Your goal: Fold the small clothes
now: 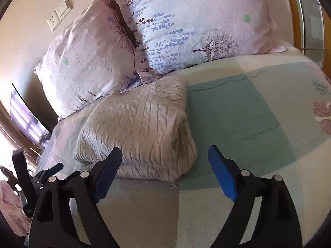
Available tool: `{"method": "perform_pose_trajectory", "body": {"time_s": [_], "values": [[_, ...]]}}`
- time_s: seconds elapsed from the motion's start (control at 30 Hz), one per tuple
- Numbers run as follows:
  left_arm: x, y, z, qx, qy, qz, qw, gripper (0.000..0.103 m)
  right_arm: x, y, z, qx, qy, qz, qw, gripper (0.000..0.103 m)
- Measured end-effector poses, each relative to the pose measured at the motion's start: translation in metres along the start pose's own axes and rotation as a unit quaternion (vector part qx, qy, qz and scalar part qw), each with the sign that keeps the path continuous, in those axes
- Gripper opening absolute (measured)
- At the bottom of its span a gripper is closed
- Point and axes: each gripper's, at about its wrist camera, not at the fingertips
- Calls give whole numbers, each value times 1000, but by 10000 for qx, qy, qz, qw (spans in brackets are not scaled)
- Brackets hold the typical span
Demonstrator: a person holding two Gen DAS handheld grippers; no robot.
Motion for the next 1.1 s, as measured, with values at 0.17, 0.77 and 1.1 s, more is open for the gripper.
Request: {"method": "perform_pose_trajectory", "body": {"time_s": [0.17,0.77,1.1], "values": [[-13,9,20,-172,-115,-296,9993,101,-16,41,-18,862,829,-434,9919,93],[-20,12,19,-54,-44,-457,9989,101,-35,63,-31,1235,1276,-685,9817,102],[-19,12,19,-52,-42,-456,9989,101,-37,63,-32,1231,1278,-685,9817,102]]}}
Point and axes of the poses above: each gripper's, at about its wrist camera, not at the fingertips, and x roughly against the way its jaws point, z to its right, y to its underside, and after that the axes turned 14 degrees about z, right-handed
